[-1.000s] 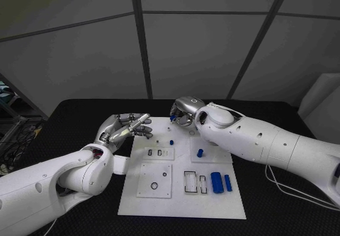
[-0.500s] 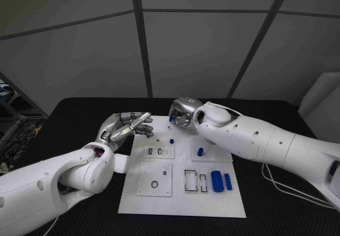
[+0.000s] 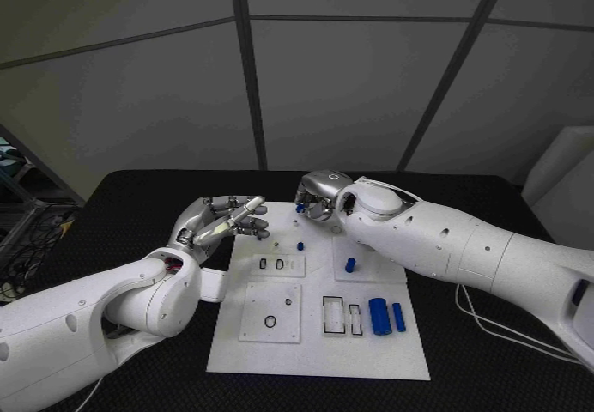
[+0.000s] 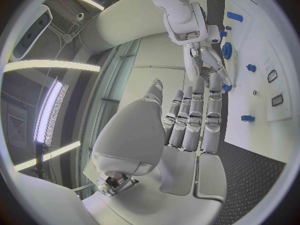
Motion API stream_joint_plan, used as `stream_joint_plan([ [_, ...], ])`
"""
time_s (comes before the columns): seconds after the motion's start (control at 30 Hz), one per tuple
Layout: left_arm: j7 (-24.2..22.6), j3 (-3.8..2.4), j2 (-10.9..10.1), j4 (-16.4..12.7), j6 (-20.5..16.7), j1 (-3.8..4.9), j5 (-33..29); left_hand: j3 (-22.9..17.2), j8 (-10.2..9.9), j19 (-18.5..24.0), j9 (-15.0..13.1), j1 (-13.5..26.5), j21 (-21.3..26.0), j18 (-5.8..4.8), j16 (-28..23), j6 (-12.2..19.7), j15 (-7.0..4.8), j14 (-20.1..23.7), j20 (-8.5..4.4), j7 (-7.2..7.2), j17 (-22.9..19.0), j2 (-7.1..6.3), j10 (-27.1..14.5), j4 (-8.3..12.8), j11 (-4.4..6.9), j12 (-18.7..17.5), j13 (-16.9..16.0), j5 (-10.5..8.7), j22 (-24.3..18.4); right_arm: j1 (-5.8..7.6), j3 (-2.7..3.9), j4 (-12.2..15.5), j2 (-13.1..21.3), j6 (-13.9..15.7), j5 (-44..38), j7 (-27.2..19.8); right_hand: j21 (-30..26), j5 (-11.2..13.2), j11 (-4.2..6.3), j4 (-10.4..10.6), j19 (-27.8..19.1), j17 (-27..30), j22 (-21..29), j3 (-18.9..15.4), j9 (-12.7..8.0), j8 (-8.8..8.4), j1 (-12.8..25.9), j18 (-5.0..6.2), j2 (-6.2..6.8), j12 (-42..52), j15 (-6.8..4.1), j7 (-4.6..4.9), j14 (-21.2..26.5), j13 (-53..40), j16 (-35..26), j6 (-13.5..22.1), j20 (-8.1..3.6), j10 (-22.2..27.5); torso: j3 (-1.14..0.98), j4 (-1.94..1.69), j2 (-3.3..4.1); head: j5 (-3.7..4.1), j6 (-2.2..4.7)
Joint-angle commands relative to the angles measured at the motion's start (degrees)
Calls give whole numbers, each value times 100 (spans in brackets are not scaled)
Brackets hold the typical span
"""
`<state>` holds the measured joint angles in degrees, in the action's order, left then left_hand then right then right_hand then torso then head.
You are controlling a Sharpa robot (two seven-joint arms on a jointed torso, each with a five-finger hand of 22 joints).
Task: Assemble the parts on the task board
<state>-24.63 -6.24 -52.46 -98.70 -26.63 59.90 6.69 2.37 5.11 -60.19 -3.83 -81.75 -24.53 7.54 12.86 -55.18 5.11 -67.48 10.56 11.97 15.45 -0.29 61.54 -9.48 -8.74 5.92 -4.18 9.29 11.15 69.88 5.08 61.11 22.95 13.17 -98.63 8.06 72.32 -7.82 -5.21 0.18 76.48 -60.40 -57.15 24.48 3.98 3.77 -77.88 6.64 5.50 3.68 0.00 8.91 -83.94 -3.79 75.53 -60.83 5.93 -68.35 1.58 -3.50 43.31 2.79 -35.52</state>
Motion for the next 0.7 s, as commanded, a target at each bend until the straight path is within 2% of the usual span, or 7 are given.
stream_joint_plan([
  [0.03, 33, -6, 5, -5, 89, 9, 12, -5, -37, 37, 3, 4, -35, 272, -39, 13, 13, 27, 22, 34, 10, 71, -33, 30, -10, -28, 9, -21, 8, 6, -3, -22, -20, -86, -65, 73, 10, 26, 5, 32, -8, 5, 7, 6, -6, -20, 26, -62, 54, -23, 33, 7, -163, 7, 1, 41, 33, 54, 0, 1, 3, -1, -3],
  [0.23, 43, -6, 6, -2, 108, 9, 12, -5, -37, 37, 3, 4, -35, 272, -39, 13, 13, 27, 22, 34, 10, 71, -33, 30, -10, -28, 9, -21, 8, 6, -5, -61, -38, -65, -144, 137, -2, 27, -15, 54, -30, 36, 34, 9, -11, -22, 52, -56, 86, -24, 50, 25, -153, 8, -9, 93, 49, 115, -2, 7, 4, 0, -6],
  [0.33, 48, -6, 6, -1, 115, 9, 12, -5, -37, 37, 3, 4, -35, 272, -39, 13, 13, 27, 22, 34, 10, 71, -33, 30, -10, -28, 9, -21, 8, 6, -6, -67, -43, -69, -155, 115, -40, 33, -48, 76, -79, 100, 104, 2, -31, -37, 81, -42, 152, -24, 84, 56, -135, 10, -37, 267, 76, 255, -1, 8, 6, -4, -10],
  [0.47, 56, -6, 8, 3, 124, 9, 12, -7, -39, 40, 3, 1, -36, 272, -42, 13, 15, 30, 23, 35, 13, 75, -38, 34, -12, -32, 9, -21, 9, 6, -6, -62, -49, -16, -163, 76, -159, 45, -67, 107, -199, 248, 307, -90, -34, -34, 122, 0, 249, -16, 98, 15, -98, 4, -103, 718, 107, 577, -1, 5, 3, -5, -8],
  [0.6, 62, -6, 3, 4, 130, 9, 12, -7, -41, 42, 3, 1, -36, 272, -45, 15, 16, 32, 24, 36, 15, 76, -44, 36, -13, -36, 9, -22, 9, 6, -7, 4, -13, 114, -165, 66, -206, 74, -76, 118, -239, 329, 384, -194, -28, -30, 119, 14, 259, -9, 105, -22, -81, -6, -141, 879, 115, 689, 1, 11, 2, -11, -1],
  [0.7, 64, -6, -4, 5, 138, 9, 12, -7, -41, 42, 3, 1, -36, 272, -45, 15, 16, 32, 24, 36, 15, 76, -44, 36, -13, -36, 9, -22, 9, 5, -7, 175, 109, 258, -162, 76, -213, 76, -77, 119, -244, 363, 396, -206, -27, -30, 119, 16, 261, -8, 105, -23, -75, -7, -158, 891, 116, 696, -4, 15, 2, -11, 7],
])
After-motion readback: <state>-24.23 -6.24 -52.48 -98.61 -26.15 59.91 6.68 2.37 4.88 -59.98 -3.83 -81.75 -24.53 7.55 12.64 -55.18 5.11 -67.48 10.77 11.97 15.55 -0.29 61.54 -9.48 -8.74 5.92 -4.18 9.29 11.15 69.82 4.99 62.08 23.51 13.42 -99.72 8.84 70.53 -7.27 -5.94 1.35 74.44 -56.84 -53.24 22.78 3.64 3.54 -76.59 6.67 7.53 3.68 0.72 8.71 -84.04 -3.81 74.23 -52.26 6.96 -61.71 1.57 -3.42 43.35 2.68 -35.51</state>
